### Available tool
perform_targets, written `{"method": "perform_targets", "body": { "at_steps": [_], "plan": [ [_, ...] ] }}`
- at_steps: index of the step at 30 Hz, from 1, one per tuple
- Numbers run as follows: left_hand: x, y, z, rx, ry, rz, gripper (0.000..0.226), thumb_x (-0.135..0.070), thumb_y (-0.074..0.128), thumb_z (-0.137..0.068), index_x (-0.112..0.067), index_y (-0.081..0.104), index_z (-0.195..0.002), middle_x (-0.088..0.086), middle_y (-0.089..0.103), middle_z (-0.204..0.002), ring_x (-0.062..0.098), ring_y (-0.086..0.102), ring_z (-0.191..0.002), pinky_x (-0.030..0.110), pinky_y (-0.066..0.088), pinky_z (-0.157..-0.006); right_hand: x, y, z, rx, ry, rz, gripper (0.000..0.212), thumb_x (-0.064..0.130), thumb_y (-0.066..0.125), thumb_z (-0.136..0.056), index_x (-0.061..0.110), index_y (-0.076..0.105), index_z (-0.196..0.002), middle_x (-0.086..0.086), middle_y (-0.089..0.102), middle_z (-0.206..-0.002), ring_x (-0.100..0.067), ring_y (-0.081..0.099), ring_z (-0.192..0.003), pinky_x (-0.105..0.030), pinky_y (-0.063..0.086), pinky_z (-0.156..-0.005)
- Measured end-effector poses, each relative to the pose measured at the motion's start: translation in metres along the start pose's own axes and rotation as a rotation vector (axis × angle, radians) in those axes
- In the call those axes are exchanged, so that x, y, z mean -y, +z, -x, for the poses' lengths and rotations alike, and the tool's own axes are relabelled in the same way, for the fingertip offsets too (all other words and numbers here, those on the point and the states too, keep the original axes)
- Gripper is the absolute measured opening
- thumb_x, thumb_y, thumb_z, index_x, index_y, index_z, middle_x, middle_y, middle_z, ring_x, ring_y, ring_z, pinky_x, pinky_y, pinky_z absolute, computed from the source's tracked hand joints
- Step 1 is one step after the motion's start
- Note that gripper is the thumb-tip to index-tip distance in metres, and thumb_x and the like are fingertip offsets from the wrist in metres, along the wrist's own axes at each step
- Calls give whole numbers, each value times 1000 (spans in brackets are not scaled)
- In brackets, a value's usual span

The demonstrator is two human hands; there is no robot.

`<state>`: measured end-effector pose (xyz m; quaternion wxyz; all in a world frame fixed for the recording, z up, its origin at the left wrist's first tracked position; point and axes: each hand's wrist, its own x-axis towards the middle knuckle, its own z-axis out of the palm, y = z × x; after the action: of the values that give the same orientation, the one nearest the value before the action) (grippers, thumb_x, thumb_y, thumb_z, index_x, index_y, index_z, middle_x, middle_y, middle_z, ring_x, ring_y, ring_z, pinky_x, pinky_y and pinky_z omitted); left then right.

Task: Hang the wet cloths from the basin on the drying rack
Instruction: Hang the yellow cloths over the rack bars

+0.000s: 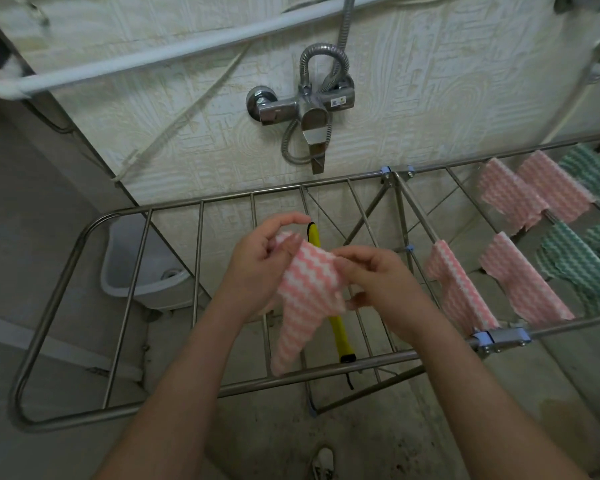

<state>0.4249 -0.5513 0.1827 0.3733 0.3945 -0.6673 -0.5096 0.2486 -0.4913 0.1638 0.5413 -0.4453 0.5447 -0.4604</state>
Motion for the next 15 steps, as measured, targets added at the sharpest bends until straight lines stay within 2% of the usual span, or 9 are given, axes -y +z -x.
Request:
{"method": "perform_targets", "body": {
  "at_steps": [1,3,4,6,7,9,10,12,15],
  "plan": [
    [-2,0,0,-3,3,-6,21,-19,53,-96,-27,63,-111,17,56,-71,21,56,-62,29,49,-54,0,-4,-2,31,62,-111,17,17,59,-92,12,71,-103,-2,65,-82,-19,58,-72,-23,50,-50],
    [-6,-2,-1,-4,-5,-24,21,-15,51,-96,-24,66,-108,2,64,-81,11,59,-69,23,51,-61,-1,-13,-4,174,127,-161,28,27,68,-83,13,71,-107,-2,69,-88,-18,61,-76,-25,51,-57],
    [-7,-3,-1,10,-18,-19,21,-13,51,-96,-20,68,-105,-2,66,-88,8,61,-76,21,51,-67,0,-17,-4,250,142,-103,31,28,71,-80,15,71,-108,-1,71,-90,-15,63,-77,-25,51,-61],
    [-5,-7,-2,43,-38,16,22,-7,50,-95,-15,71,-99,3,69,-100,11,64,-94,25,52,-81,0,-19,-6,339,162,100,20,23,71,-82,13,73,-100,2,71,-80,-5,62,-68,-19,47,-59],
    [-3,-11,-2,50,-40,28,23,-5,49,-95,-13,71,-96,6,70,-102,13,64,-98,27,51,-85,0,-18,-8,350,168,229,15,23,71,-83,12,74,-93,-1,68,-74,-6,58,-64,-19,45,-60],
    [-1,-20,-1,40,-40,53,23,-2,49,-94,-10,70,-95,8,71,-98,13,65,-93,26,52,-80,-5,-18,-12,357,154,495,23,30,71,-83,8,74,-88,-19,60,-74,-20,52,-66,-32,48,-69],
    [0,-24,1,25,-47,65,22,-2,49,-94,-10,70,-95,6,71,-95,12,65,-89,23,51,-74,-6,-19,-13,357,149,561,23,31,71,-83,9,74,-89,-23,60,-78,-27,51,-69,-37,48,-71],
    [6,-38,6,-35,-71,72,23,-5,49,-94,-14,70,-95,2,72,-94,10,65,-85,19,51,-66,-4,-20,-13,339,150,494,15,27,68,-86,15,75,-91,-17,68,-90,-25,59,-77,-34,53,-74],
    [17,-55,18,-115,-113,67,27,-13,51,-94,-28,73,-92,-1,71,-100,15,64,-92,28,51,-69,-1,-21,-9,393,168,60,13,19,62,-87,11,71,-93,-8,71,-98,-20,67,-90,-33,57,-78]
  ]
}}
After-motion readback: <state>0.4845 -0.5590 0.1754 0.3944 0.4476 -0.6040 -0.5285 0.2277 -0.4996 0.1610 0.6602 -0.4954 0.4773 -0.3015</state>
